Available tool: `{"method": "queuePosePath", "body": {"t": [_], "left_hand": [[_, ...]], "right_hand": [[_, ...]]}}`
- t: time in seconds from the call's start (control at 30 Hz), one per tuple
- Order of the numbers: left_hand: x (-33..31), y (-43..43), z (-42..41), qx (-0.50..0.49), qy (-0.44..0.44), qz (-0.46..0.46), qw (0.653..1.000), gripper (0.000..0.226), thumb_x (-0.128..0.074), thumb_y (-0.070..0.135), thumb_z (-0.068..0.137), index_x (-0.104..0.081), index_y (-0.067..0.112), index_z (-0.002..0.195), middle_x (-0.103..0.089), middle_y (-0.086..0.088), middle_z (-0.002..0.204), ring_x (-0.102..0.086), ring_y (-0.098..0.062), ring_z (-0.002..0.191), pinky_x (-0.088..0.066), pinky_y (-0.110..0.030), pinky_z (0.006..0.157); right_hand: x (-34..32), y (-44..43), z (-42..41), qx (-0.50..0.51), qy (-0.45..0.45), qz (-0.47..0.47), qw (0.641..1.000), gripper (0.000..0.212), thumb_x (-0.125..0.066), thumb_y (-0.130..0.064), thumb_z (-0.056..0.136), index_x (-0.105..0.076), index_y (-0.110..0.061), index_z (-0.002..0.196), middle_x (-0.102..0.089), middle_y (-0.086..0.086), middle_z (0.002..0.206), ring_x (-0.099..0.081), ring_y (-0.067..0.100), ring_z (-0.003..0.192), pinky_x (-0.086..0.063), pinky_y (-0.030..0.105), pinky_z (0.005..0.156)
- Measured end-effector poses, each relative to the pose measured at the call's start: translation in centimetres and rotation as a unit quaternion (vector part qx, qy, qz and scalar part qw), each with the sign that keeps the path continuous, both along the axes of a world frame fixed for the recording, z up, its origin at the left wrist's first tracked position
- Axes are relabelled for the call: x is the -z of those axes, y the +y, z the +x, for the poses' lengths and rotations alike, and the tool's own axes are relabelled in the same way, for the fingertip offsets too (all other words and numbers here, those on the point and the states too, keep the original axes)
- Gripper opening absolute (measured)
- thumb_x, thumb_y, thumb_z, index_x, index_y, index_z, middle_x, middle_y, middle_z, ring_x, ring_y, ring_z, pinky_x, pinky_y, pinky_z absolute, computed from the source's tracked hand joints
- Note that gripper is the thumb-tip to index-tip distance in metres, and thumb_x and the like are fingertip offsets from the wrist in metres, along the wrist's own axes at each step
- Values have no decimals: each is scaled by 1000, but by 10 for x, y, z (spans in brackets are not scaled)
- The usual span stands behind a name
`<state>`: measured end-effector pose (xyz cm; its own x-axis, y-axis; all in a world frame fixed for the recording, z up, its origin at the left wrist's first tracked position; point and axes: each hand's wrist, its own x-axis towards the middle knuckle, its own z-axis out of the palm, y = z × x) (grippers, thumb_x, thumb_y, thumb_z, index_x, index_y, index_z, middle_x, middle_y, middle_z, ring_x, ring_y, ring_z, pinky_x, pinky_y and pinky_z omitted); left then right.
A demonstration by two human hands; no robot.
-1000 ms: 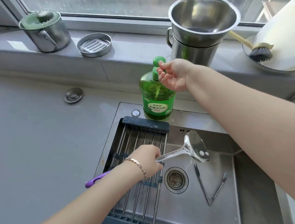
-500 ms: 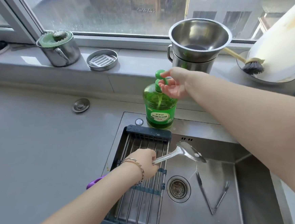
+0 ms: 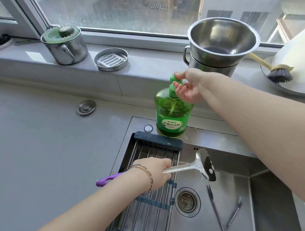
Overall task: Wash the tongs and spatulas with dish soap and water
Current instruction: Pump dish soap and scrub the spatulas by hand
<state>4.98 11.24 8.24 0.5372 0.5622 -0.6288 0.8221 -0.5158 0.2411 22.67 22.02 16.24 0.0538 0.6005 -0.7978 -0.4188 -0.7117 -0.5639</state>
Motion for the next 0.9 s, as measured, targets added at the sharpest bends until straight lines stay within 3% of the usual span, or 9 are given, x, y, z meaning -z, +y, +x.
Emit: {"method": "queuePosePath", "body": {"t": [0.17, 0.27, 0.4, 0.53, 0.63, 0.73, 0.8, 0.9], "left_hand": [[-3, 1, -2, -56, -55, 20, 997, 20, -41, 36, 94, -52, 25, 107, -58, 0, 82, -57, -23, 69, -48, -30, 66], [-7, -1, -3, -91, -84, 9, 992, 17, -50, 31, 90, -55, 20, 102, -53, 3, 78, -49, -14, 59, -45, -25, 59], [-13, -2, -5, -92, -33, 7, 995, 17, -57, 16, 86, -62, 12, 102, -55, -2, 84, -55, -18, 69, -52, -28, 65], [-25, -14, -7, -32, -17, -12, 999, 21, -48, 27, 93, -57, 17, 108, -52, 1, 82, -49, -14, 63, -45, -26, 59], [-30, -26, -9, 3, 5, -14, 1000, 24, -40, 35, 96, -51, 21, 112, -48, 5, 77, -41, -8, 54, -39, -24, 55], [-31, -38, -5, -13, -2, -16, 1000, 22, -45, 31, 94, -55, 18, 110, -53, 0, 86, -42, -9, 54, -38, -20, 51], [-27, -48, -1, -45, -24, -13, 999, 17, -53, 22, 89, -62, 16, 102, -62, -5, 91, -50, -15, 64, -47, -22, 60], [-21, -69, 12, -76, -43, -10, 996, 14, -59, 15, 80, -68, 10, 90, -63, -7, 82, -56, -20, 70, -55, -29, 70]], "right_hand": [[8, 0, -3, 26, -5, -7, 1000, 39, -52, -33, 93, -48, -8, 63, -44, -3, 45, -36, 5, 23, -26, 9, 26], [10, -4, -4, 33, 8, -6, 999, 38, -54, -34, 92, -48, -8, 65, -44, -1, 38, -37, 5, 24, -26, 8, 27], [2, -8, -8, 30, 2, 7, 1000, 41, -55, -41, 90, -50, -8, 67, -48, 0, 44, -41, 5, 23, -32, 8, 27], [-2, -32, -4, 51, 26, 33, 998, 49, -42, -43, 96, -55, -1, 75, -55, 6, 48, -49, 7, 27, -41, 10, 32], [4, -72, 2, 119, 41, 55, 991, 43, -32, -27, 102, -56, 2, 82, -61, 11, 72, -58, 12, 34, -46, 15, 35], [15, -130, 4, 171, 84, 93, 977, 40, -30, -20, 102, -55, 5, 84, -61, 18, 83, -67, 23, 55, -56, 24, 44], [27, -169, 3, 193, 51, 131, 971, 41, -29, -20, 103, -55, 6, 84, -61, 21, 85, -65, 27, 73, -57, 26, 56], [50, -226, -2, 133, -152, 194, 960, 39, -32, -21, 102, -60, 6, 101, -66, 17, 99, -65, 22, 89, -56, 29, 81]]}}
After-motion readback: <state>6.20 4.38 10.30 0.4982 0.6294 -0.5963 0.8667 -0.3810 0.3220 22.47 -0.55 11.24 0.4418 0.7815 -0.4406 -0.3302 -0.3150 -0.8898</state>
